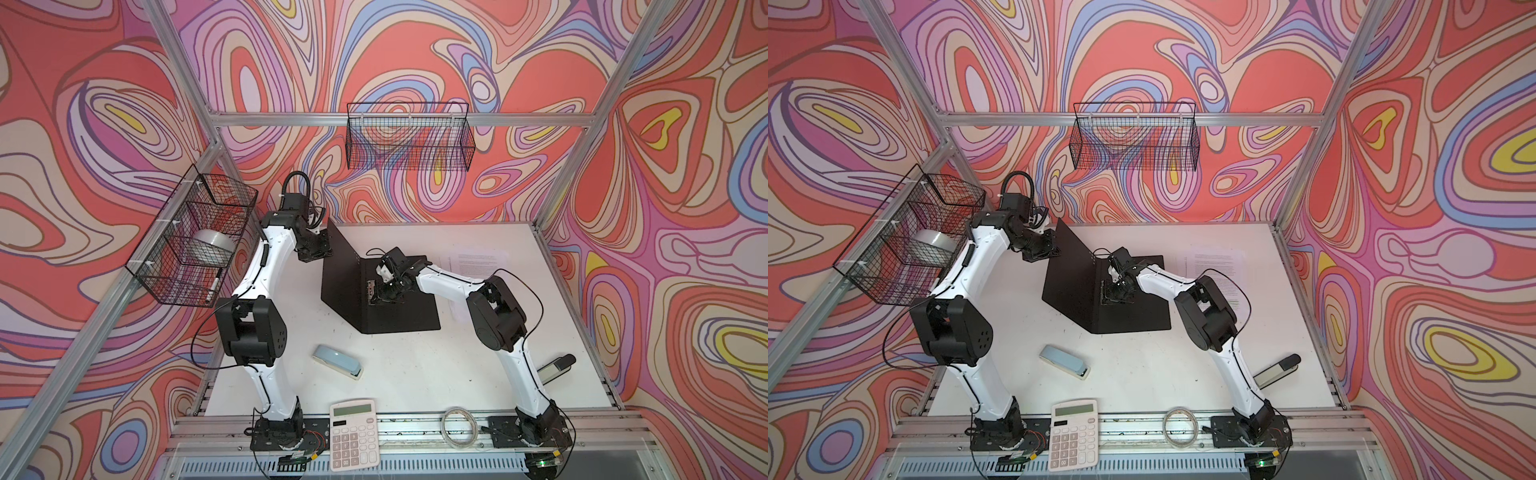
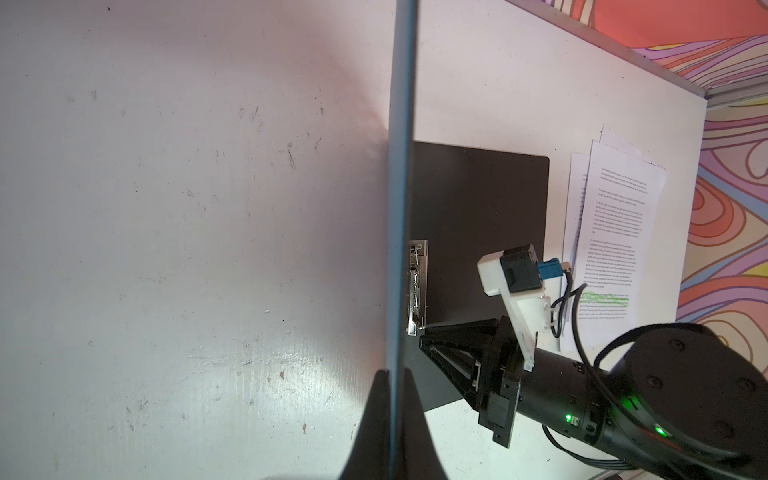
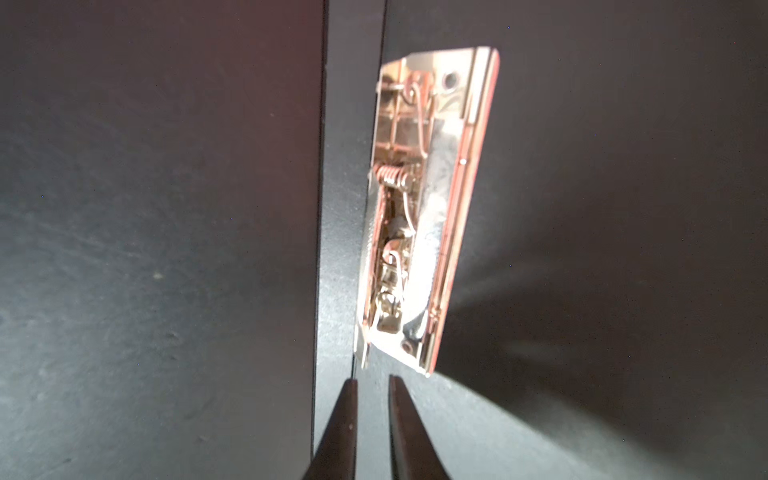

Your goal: Put the files into the folder

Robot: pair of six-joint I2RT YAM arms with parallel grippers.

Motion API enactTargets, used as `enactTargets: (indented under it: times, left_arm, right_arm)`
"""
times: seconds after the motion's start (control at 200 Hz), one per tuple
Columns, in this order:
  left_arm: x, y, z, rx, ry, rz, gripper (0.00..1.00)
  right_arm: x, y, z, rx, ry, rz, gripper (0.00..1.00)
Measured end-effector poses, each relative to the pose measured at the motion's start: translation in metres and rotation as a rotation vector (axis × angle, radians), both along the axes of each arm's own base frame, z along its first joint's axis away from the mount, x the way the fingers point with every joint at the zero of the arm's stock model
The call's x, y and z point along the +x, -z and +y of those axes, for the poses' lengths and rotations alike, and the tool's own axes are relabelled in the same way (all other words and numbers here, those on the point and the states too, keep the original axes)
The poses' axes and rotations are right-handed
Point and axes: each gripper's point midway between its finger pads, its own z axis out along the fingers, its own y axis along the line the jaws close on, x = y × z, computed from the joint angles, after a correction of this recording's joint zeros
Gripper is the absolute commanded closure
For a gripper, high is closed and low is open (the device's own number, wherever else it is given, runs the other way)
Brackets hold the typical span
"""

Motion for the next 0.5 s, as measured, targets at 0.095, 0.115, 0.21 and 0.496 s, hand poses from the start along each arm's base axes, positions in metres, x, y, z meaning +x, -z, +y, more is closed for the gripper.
enactTargets:
  times: [0.095,0.115,0.21,0.496]
  left_arm:
    - [0.000,0.000,0.000,-0.001,0.001,0.000,1.00]
    - [0.000,0.000,0.000,-0.002,0.001,0.000,1.00]
    - [0.000,0.000,0.000,-0.002,0.001,0.001,1.00]
    - [-0.001,0.000,-0.001,-0.006,0.003,0.002,1.00]
  right_arm:
    - [-0.001,0.000,0.001,0.005,-0.003,0.003,0.84]
    - [-0.001,0.000,0.001,0.006,-0.004,0.003,0.84]
    - [-0.001,0.002,0.002,0.010,-0.007,0.009,0.84]
    - [0.001,0.010,0.006,0.024,-0.012,0.025,0.86]
